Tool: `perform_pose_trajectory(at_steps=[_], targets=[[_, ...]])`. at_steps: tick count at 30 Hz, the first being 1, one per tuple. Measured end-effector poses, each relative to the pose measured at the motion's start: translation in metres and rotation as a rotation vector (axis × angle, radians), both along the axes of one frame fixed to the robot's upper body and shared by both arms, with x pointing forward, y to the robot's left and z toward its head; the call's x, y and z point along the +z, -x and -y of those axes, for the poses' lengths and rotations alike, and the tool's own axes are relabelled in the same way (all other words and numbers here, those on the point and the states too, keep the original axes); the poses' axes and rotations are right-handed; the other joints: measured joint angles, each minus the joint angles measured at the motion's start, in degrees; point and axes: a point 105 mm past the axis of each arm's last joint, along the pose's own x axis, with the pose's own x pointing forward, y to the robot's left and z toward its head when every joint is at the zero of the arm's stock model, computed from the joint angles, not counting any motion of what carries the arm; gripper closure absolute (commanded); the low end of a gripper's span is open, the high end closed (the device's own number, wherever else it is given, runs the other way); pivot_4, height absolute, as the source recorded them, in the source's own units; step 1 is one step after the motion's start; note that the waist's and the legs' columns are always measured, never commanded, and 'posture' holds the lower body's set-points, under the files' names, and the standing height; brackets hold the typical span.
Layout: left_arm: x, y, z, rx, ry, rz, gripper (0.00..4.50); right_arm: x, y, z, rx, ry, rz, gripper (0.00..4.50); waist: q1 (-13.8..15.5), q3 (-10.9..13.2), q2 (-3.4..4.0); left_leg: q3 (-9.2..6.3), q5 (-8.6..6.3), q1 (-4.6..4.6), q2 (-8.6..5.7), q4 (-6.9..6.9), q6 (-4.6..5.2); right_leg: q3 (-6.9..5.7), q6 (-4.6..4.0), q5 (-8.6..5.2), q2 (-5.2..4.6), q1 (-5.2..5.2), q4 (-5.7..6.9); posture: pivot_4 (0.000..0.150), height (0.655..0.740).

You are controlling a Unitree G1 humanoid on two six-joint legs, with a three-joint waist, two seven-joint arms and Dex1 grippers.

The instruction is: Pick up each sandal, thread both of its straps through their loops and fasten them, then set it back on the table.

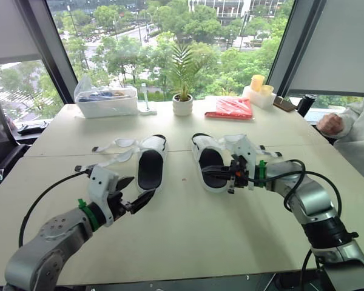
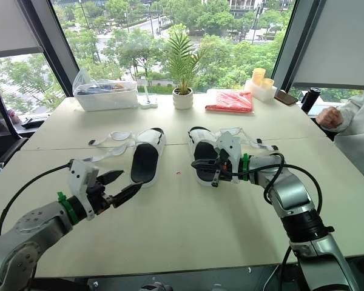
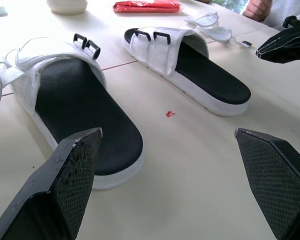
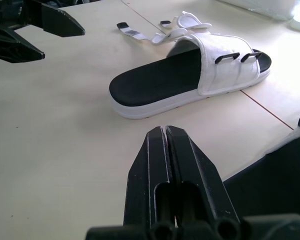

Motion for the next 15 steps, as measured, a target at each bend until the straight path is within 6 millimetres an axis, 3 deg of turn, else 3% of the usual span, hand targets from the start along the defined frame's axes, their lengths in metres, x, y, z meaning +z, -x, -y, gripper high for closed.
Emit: perform_pose_trajectory(at_steps=[15], targets=[[-0.0007,-0.0005,0.0052,-0.01,0.034,-0.003,0.1,-0.0023,-0.0066,0.0057,-0.043,0.034,0.038,4.5,0.0,0.0,-0.01,0.0,0.0,0.0,0.0,0.0,0.0,0.0,0.0,0.0,0.0,-0.01,0.0,0.15,0.74]])
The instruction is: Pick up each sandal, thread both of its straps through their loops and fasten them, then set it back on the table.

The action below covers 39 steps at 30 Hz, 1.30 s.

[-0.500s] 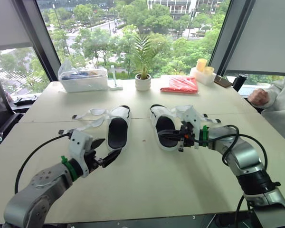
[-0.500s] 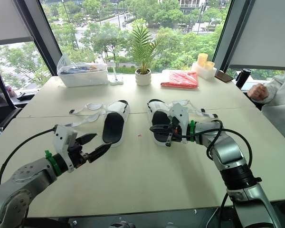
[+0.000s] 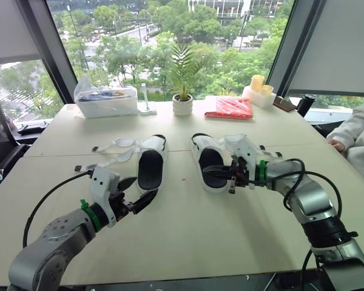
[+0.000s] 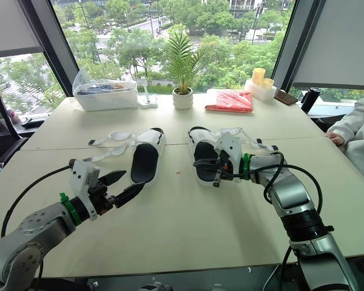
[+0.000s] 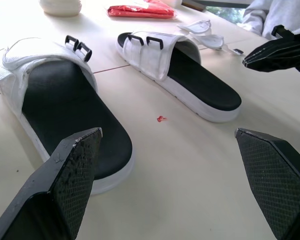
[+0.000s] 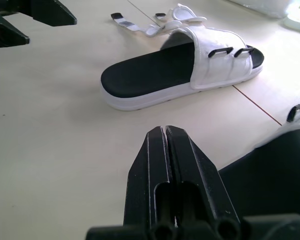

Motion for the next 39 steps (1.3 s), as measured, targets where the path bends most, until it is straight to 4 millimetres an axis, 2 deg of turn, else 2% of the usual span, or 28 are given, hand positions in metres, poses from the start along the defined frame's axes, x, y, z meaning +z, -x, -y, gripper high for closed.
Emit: perform_pose_trajectory(at_steps=[5,8,12,14,16,21,22,26,30,34,36,39], targets=[[-0.005,0.004,0.005,-0.048,-0.021,-0.019,0.1,-0.003,-0.002,0.003,-0.04,0.002,0.008,4.5,0.0,0.0,0.0,0.0,0.0,0.0,0.0,0.0,0.0,0.0,0.0,0.0,0.0,0.0,0.0,0.15,0.74],[-0.01,0.007,0.002,-0.053,-0.047,-0.035,0.1,-0.007,-0.001,0.004,-0.067,-0.001,0.008,4.5,0.0,0.0,0.01,0.0,0.0,0.0,0.0,-0.01,0.0,0.01,-0.1,-0.06,0.0,-0.01,0.0,0.15,0.74],[-0.011,0.007,-0.001,-0.076,-0.074,-0.038,0.1,0.0,-0.003,-0.002,-0.095,-0.012,0.065,4.5,-0.1,0.0,0.01,0.0,0.0,0.0,0.02,-0.01,0.0,0.01,-0.15,-0.08,0.01,-0.02,0.01,0.15,0.74],[-0.014,0.004,-0.004,-0.066,-0.083,-0.046,0.0,0.001,-0.005,-0.003,-0.119,-0.009,0.098,3.97,0.0,0.0,0.01,0.0,0.0,0.0,0.0,-0.01,0.0,0.01,-0.15,-0.08,0.0,-0.01,0.01,0.15,0.74],[-0.012,0.001,-0.006,-0.055,-0.082,-0.04,0.0,0.0,-0.012,0.002,-0.178,0.036,0.159,3.21,0.1,0.0,0.0,0.0,0.0,0.0,-0.01,0.01,0.0,0.01,-0.15,-0.08,-0.01,0.01,0.0,0.15,0.74],[-0.008,-0.002,-0.01,-0.062,-0.117,-0.024,0.0,-0.013,-0.031,0.007,-0.271,0.202,0.298,0.6,-0.3,0.0,0.01,0.03,0.04,0.0,0.0,-0.04,-0.06,0.02,-0.1,-0.05,0.01,-0.07,0.04,0.15,0.74],[-0.008,-0.004,-0.011,-0.06,-0.125,-0.022,0.0,-0.013,-0.037,0.007,-0.29,0.232,0.327,0.19,-0.3,0.0,0.02,0.03,0.07,0.0,0.0,-0.05,-0.1,0.02,-0.1,-0.05,0.02,-0.08,0.07,0.15,0.74],[-0.002,-0.011,-0.013,-0.053,-0.126,0.007,0.0,-0.003,-0.061,0.0,-0.346,0.32,0.498,0.08,-0.6,0.0,0.01,0.03,0.14,0.01,0.01,-0.06,-0.23,0.02,-0.02,0.02,0.06,-0.08,0.07,0.15,0.74],[-0.007,-0.014,-0.017,-0.034,-0.13,-0.002,0.0,-0.006,-0.086,0.0,-0.4,0.427,0.611,0.08,-0.6,0.0,0.01,0.03,0.26,0.01,-0.01,-0.08,-0.42,0.04,-0.01,0.02,0.07,-0.09,0.07,0.15,0.74],[-0.005,-0.018,-0.007,-0.07,-0.123,0.007,0.0,-0.004,-0.115,-0.006,-0.439,0.549,0.705,0.08,-1.4,0.0,-0.02,0.0,0.37,0.01,-0.02,-0.1,-0.6,0.03,-0.04,0.05,0.1,-0.08,0.1,0.15,0.74],[-0.001,-0.021,-0.004,-0.084,-0.125,0.025,0.0,-0.001,-0.124,-0.006,-0.473,0.58,0.746,0.08,-1.6,0.0,-0.03,0.0,0.37,0.01,-0.01,-0.13,-0.6,0.04,-0.05,0.04,0.13,-0.1,0.13,0.15,0.74],[0.0,-0.024,-0.005,-0.08,-0.135,0.037,0.0,-0.006,-0.133,-0.007,-0.501,0.687,0.799,0.08,-1.9,0.0,-0.01,0.01,0.38,0.02,-0.01,-0.23,-0.61,0.09,-0.07,0.03,0.15,-0.17,0.15,0.15,0.74]])
